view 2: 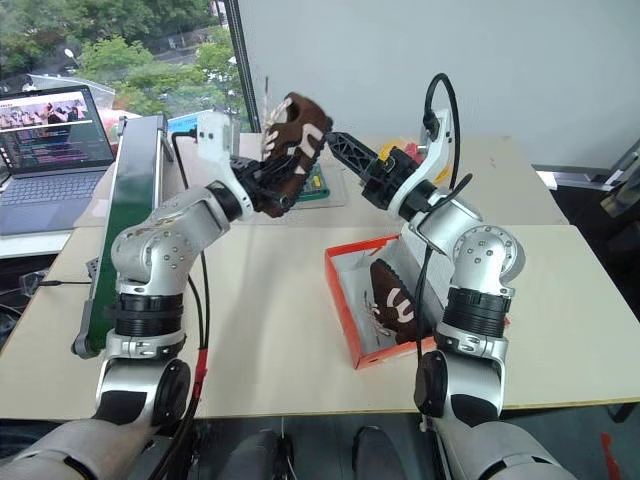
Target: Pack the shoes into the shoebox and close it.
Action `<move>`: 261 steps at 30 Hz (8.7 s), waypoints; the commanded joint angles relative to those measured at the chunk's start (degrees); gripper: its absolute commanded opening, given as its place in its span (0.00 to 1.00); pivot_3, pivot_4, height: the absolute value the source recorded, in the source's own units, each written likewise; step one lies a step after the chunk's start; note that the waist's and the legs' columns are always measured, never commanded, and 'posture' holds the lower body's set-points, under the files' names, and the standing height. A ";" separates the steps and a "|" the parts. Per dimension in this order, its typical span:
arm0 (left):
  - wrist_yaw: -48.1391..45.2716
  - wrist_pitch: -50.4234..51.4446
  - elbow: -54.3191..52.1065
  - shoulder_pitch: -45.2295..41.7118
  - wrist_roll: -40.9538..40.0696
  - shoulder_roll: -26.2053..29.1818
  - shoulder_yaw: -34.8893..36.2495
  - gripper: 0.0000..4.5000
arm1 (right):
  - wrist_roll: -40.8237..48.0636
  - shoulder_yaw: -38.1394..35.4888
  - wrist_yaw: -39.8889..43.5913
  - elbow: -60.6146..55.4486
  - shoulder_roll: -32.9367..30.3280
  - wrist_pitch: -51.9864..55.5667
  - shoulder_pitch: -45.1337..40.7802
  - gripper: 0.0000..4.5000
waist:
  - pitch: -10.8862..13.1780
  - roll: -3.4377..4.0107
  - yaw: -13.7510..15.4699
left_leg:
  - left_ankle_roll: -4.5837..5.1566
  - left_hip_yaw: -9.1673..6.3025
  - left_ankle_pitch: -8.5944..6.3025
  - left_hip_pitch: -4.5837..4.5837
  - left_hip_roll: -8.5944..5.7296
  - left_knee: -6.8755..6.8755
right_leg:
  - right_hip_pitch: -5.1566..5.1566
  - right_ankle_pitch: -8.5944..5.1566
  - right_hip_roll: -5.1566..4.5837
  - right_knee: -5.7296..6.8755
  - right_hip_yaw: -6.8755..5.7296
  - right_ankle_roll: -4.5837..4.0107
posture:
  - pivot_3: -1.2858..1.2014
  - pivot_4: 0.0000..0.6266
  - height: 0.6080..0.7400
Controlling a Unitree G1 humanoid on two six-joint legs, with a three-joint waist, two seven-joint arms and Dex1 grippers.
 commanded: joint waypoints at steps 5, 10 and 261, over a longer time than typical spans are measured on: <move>1.54 2.39 -5.10 0.52 -2.11 -4.78 -1.93 0.06 | 3.42 -0.98 -1.49 -1.90 -2.68 -0.71 -1.02 1.00 | 0.01 0.01 0.14 | 0.01 -0.02 0.00 -0.02 0.00 0.01 | 0.00 0.00 0.01 -0.03 -0.01 0.00 | 0.52 0.24 1.00; 2.17 3.51 -6.13 0.01 -2.80 -8.17 -3.06 0.06 | 3.05 -0.17 -1.23 -0.60 -3.88 -1.65 -1.26 1.00 | 0.01 0.01 0.18 | 0.03 -0.02 -0.01 -0.04 -0.01 0.01 | 0.01 0.00 0.01 -0.06 0.00 0.00 | 0.52 0.24 1.00; -28.95 -2.34 -13.94 21.05 8.81 19.69 -12.90 0.95 | -18.30 17.30 30.02 -15.58 -39.64 -10.01 28.37 0.78 | -0.23 0.12 1.67 | 0.42 -0.05 -0.28 0.05 -0.06 0.77 | 0.29 -0.23 0.02 -0.02 0.27 0.22 | 0.52 0.24 1.00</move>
